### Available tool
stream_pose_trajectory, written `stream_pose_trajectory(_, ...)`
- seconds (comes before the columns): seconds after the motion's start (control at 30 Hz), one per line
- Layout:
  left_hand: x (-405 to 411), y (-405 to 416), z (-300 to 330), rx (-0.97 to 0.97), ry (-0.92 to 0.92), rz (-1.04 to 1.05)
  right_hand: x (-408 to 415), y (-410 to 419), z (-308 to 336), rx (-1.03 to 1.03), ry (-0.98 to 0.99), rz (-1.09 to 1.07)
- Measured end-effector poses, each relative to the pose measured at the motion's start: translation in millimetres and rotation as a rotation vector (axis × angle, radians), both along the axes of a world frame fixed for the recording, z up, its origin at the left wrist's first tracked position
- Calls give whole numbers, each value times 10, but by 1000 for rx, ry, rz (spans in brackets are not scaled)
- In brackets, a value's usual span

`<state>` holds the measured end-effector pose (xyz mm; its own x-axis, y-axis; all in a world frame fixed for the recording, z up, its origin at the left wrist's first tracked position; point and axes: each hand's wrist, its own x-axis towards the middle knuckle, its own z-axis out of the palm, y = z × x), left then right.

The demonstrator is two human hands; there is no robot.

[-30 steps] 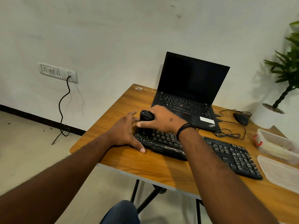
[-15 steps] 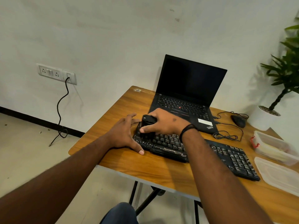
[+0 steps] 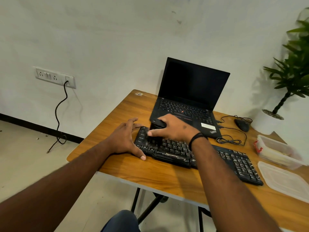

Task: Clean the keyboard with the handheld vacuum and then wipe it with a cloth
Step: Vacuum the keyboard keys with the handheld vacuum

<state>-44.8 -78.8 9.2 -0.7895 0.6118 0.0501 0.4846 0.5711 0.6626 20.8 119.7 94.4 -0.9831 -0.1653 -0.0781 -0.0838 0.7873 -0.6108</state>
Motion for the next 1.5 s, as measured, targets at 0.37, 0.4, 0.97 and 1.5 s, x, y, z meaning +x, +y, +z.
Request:
stream_pose_trajectory(0.37,1,-5,-5,7,16,-26,59,57,-183,-57,188,-212)
stream_pose_trajectory(0.4,-5,-8,-8,5,15,-27,48,76,-214,-63,241,-268)
stream_pose_trajectory(0.97,-79,13,-99,-15,48,-1,228,133,-472,-175,380,-545)
stream_pose_trajectory(1.5,-57,42,-83,-13,56,-3,138,9,-310,98,419,-692)
